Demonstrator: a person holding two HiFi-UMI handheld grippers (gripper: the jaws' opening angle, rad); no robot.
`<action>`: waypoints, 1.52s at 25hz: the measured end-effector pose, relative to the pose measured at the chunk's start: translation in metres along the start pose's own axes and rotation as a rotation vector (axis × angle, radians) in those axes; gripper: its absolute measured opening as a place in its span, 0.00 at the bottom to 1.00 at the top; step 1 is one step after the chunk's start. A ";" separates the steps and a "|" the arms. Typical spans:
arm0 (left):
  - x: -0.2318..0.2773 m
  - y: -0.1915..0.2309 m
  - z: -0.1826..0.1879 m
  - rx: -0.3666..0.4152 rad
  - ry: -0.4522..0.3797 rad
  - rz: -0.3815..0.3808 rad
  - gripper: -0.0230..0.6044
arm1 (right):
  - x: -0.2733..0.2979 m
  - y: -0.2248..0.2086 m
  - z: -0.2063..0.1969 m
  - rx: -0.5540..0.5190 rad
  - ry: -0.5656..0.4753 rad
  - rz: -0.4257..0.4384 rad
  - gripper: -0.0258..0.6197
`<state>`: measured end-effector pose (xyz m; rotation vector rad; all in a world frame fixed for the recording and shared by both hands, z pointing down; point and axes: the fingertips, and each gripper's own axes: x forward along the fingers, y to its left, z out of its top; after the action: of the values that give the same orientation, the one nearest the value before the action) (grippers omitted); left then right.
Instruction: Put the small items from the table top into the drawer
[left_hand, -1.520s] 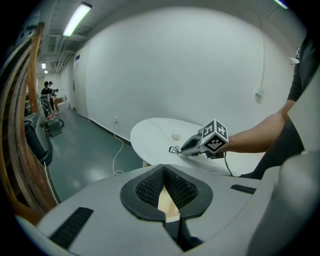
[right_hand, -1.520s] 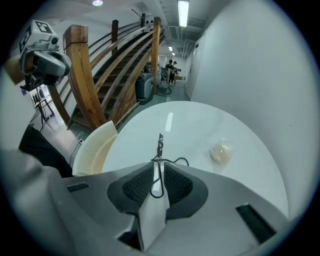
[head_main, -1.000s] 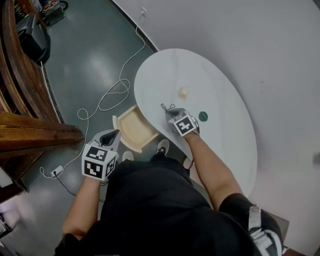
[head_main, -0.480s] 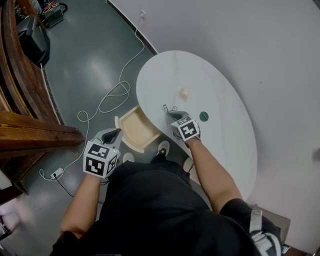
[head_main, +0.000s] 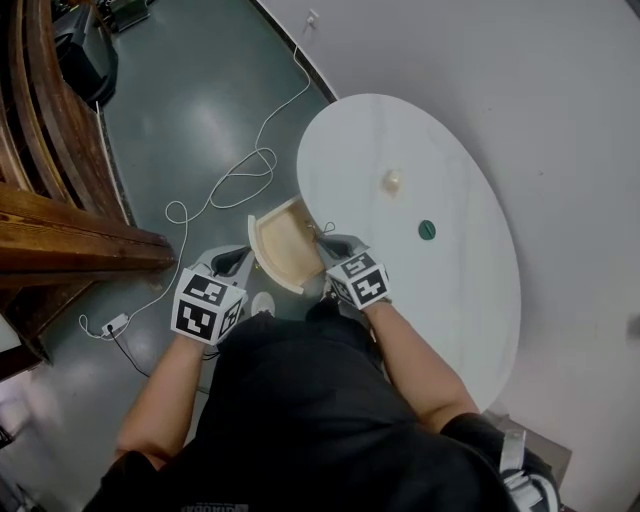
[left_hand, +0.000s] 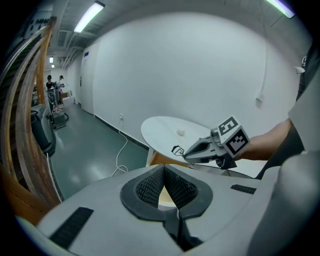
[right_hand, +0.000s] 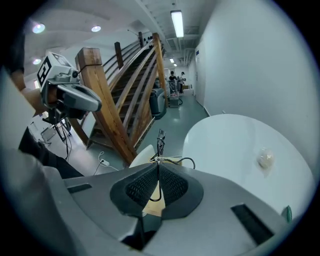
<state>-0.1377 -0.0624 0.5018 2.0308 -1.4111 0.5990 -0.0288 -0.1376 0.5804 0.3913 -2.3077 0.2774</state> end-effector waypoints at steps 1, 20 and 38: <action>-0.002 0.001 -0.004 -0.005 0.000 0.003 0.06 | 0.004 0.011 0.001 -0.018 0.002 0.019 0.06; -0.018 0.033 -0.060 -0.163 0.033 0.113 0.06 | 0.139 0.024 -0.079 -0.012 0.277 0.092 0.06; -0.007 0.034 -0.095 -0.242 0.100 0.166 0.06 | 0.252 -0.005 -0.126 -0.291 0.452 0.098 0.07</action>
<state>-0.1748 -0.0011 0.5735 1.6858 -1.5225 0.5605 -0.1101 -0.1510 0.8497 0.0573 -1.8854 0.0641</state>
